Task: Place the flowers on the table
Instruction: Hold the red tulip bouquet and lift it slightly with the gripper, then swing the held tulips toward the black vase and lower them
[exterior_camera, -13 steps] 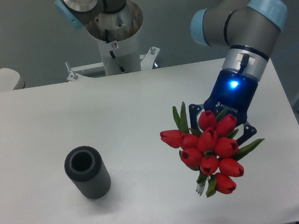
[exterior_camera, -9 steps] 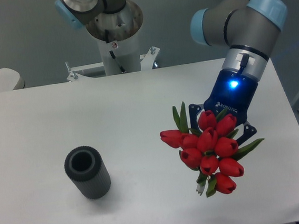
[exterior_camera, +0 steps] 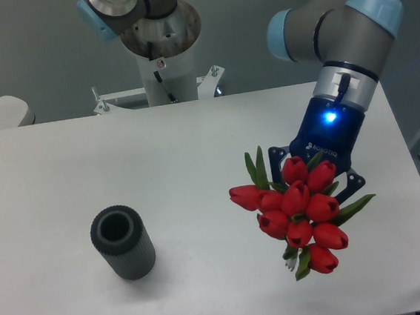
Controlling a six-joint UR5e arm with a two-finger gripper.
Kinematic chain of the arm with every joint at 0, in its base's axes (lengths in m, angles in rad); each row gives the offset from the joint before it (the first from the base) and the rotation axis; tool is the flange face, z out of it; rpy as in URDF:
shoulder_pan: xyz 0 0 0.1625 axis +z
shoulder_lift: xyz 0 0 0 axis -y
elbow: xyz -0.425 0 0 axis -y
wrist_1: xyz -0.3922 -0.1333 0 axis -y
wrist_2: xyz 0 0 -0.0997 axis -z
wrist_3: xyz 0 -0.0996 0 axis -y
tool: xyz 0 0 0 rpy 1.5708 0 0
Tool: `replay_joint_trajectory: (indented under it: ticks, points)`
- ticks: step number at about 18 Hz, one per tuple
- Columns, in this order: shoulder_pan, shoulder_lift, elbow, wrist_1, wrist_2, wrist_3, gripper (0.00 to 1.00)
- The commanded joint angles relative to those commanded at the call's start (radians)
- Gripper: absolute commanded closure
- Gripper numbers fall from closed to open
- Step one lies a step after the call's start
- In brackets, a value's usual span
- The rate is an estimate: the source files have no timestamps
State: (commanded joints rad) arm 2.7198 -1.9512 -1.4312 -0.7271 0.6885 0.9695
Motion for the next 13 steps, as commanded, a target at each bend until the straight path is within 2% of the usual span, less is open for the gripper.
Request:
replay_joint_trajectory:
  ticks: [7,13]
  points:
    - [-0.021,0.017,-0.001,-0.008,0.190,0.041,0.67]
    - [-0.132,0.022,-0.028,-0.008,0.518,0.092,0.67]
